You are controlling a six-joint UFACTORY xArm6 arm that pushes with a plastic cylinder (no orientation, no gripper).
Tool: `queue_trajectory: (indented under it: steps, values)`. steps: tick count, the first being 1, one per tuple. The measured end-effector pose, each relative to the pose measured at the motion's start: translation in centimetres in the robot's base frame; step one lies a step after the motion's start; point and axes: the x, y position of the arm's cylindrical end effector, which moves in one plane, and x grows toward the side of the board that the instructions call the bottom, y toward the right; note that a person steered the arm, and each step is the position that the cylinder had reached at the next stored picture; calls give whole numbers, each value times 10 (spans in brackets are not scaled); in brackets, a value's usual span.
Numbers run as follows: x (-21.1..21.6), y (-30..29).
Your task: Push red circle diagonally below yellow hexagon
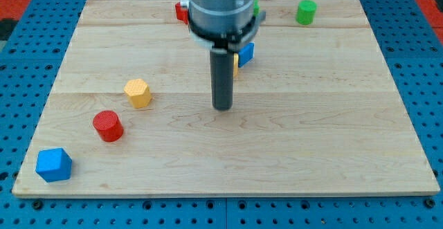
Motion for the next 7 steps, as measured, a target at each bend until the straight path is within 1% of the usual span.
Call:
queue_trajectory:
  steps: [1,2,4,6,7]
  values:
    - [31,-33]
    - [49,-67]
    - [49,-165]
    - [-21,-215]
    - [-7,-226]
